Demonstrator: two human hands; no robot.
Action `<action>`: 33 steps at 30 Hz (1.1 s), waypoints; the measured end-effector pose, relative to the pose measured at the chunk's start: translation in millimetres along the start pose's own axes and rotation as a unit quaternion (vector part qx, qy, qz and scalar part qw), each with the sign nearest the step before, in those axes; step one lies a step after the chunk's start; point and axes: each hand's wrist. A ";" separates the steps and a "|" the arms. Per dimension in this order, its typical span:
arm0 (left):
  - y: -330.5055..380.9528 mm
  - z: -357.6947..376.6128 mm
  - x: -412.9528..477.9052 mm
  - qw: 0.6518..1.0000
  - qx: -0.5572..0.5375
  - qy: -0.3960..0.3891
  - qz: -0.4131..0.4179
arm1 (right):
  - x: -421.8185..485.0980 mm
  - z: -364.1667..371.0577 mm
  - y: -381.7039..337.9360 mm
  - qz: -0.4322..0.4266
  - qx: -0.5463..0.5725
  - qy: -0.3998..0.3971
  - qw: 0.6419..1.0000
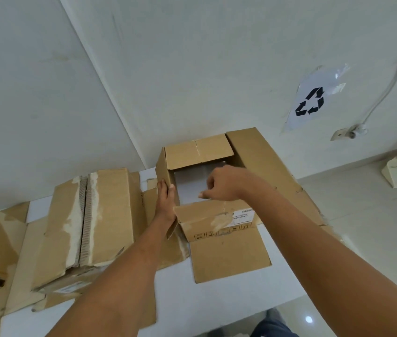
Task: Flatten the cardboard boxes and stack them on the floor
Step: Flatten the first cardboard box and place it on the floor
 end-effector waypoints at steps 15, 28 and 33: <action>2.5 -4.5 -6.7 0.985 0.150 0.013 0.083 | -36.2 112.9 36.0 -0.027 -0.139 0.082 0.987; 0.0 -2.1 -8.9 0.981 0.163 0.055 0.084 | -27.7 132.1 62.8 -0.145 -0.146 0.198 0.958; 2.3 -2.4 -10.7 0.979 0.174 0.063 0.088 | -33.4 111.1 68.2 -0.095 -0.087 0.139 0.982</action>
Point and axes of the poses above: each hand's wrist, its own x-axis towards the middle knuckle, its own z-axis out of the palm, y = z × x, and after that the axes turned 15 degrees about y, right-handed
